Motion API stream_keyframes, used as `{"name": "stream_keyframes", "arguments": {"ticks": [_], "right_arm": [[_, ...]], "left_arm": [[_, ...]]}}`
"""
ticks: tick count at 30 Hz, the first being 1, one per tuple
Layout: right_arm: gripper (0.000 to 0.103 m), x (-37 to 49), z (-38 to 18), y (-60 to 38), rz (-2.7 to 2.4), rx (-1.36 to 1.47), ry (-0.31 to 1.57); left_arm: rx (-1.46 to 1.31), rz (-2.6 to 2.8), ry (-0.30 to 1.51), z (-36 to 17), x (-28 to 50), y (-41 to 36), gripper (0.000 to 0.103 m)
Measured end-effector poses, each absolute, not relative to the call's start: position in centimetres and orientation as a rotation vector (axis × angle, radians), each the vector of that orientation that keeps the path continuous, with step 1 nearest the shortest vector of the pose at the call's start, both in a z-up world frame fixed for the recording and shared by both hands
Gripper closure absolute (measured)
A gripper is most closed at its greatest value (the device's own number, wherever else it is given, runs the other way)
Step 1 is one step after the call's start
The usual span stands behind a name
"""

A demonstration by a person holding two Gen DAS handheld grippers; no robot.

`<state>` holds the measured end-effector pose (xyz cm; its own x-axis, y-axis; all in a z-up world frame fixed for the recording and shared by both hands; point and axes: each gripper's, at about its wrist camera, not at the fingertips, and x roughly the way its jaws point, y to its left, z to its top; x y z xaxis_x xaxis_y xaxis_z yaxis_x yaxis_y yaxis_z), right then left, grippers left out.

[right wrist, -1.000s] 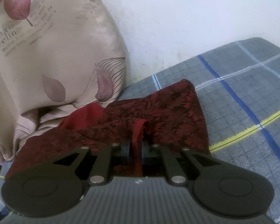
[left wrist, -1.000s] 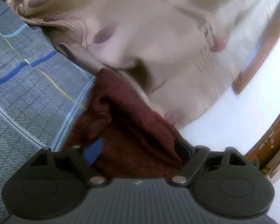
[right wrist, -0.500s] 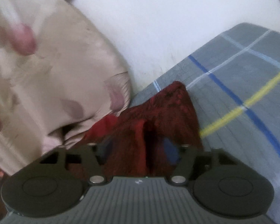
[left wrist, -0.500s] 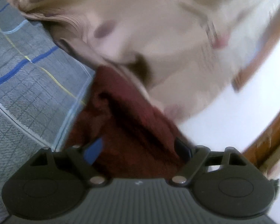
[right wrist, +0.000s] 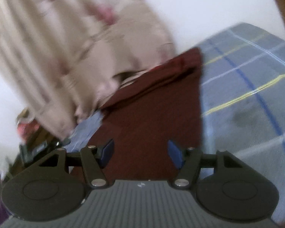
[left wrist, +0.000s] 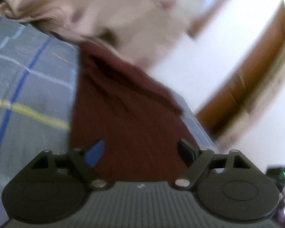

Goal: Fold small clothes

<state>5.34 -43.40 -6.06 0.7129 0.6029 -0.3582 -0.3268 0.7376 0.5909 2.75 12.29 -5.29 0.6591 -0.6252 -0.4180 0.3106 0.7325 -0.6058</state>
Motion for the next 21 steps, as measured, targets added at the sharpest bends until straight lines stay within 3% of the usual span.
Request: {"name": "stream_keyframes", "arguments": {"ticks": [6,12,17,18,19,21], "right_arm": [[0.034,0.5,-5.6,-39.1,0.403,0.130,0.479],[0.033,-0.4,-6.6,-38.9,0.424,0.154,0.529],[0.024,-1.5,-7.1,-38.7,0.434,0.199,0.535],[0.023,-1.5,-7.1,-38.7,0.433,0.208,0.536],[0.022,-1.6,-7.1,-38.7,0.432,0.217,0.536],[0.017,-1.7,-7.0,-38.7,0.425,0.232,0.532]], "left_arm": [[-0.433,-0.627,0.619,-6.8,-3.3,10.8,0.019],[-0.106,-0.561,0.544,-7.1,-4.6,8.7,0.019],[0.154,-0.591,0.515,-7.2,-3.9,7.1,0.021],[0.192,-0.610,0.535,-7.2,-3.5,6.9,0.036],[0.218,-0.640,0.568,-7.2,-3.0,6.8,0.045],[0.248,-0.655,0.580,-7.3,-2.5,6.7,0.054]]}}
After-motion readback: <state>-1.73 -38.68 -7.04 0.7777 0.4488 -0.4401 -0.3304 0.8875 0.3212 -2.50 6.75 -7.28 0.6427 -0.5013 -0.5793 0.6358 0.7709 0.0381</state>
